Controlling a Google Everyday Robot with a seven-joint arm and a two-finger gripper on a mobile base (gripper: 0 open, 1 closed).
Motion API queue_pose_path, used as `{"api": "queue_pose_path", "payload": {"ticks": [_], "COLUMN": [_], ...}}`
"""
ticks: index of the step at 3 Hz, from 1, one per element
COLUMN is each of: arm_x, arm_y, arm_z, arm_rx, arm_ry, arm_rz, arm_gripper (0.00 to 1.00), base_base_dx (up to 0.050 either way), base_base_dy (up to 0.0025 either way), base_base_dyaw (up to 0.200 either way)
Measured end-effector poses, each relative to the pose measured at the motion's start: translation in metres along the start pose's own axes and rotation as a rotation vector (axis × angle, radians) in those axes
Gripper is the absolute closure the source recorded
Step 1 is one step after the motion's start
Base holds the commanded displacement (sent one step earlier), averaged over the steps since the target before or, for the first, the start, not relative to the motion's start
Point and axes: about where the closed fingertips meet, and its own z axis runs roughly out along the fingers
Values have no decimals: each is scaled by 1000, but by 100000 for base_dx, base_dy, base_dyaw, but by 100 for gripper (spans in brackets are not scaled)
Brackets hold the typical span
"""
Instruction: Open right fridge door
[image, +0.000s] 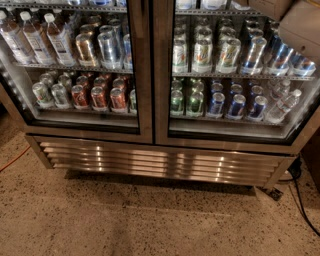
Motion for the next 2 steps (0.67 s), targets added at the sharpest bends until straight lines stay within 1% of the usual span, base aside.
{"api": "queue_pose_path", "payload": {"ticks": [1, 2], "arm_x": [3, 9], "arm_y": [-3, -2], "arm_z": [5, 14], "arm_rx": [-79, -148], "arm_ry": [15, 27], "arm_rz": [-85, -140], "arm_gripper": [15, 25], "base_base_dx": [0, 0], "base_base_dy": [0, 0], "base_base_dyaw": [0, 0]}}
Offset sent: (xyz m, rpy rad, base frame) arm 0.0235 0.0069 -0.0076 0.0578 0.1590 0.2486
